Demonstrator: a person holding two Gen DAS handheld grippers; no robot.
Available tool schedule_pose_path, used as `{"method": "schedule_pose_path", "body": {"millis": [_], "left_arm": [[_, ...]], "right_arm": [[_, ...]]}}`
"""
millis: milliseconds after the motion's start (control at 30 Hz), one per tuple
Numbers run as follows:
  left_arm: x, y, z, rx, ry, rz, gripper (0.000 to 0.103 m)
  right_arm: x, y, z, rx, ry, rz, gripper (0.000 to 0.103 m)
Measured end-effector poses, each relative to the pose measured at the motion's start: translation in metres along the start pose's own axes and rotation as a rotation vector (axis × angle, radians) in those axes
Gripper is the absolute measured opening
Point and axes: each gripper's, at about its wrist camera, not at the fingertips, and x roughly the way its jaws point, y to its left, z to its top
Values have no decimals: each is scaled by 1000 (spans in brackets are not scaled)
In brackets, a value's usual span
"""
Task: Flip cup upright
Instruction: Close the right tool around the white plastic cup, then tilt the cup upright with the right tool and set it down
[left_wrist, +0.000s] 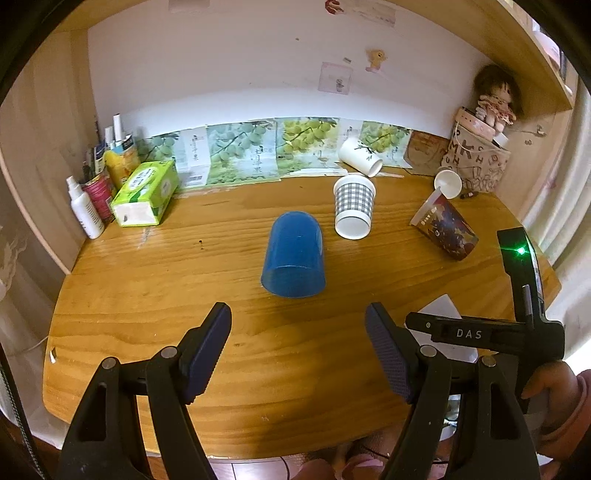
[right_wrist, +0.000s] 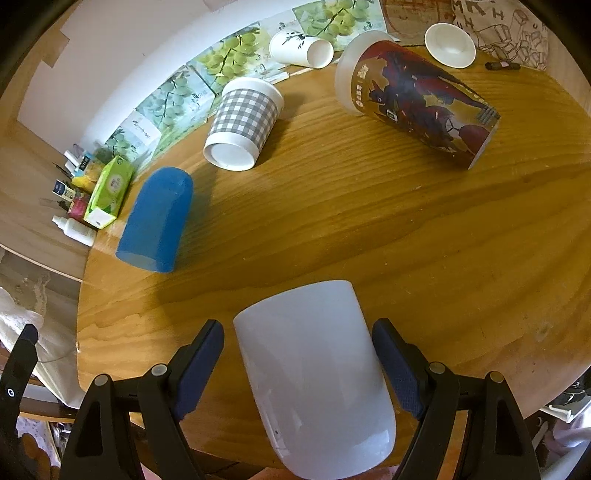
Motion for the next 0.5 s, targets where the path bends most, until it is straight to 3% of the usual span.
{"method": "schedule_pose_path", "body": {"millis": [200,500], "left_arm": [[6,-1,4,21,12,-19,78],[4,0,9,33,-20,-21,78]], "right_arm": [[1,6,-2,-55,-4,-35,74],[-13,6,-2,-86,-96,-35,71]]}}
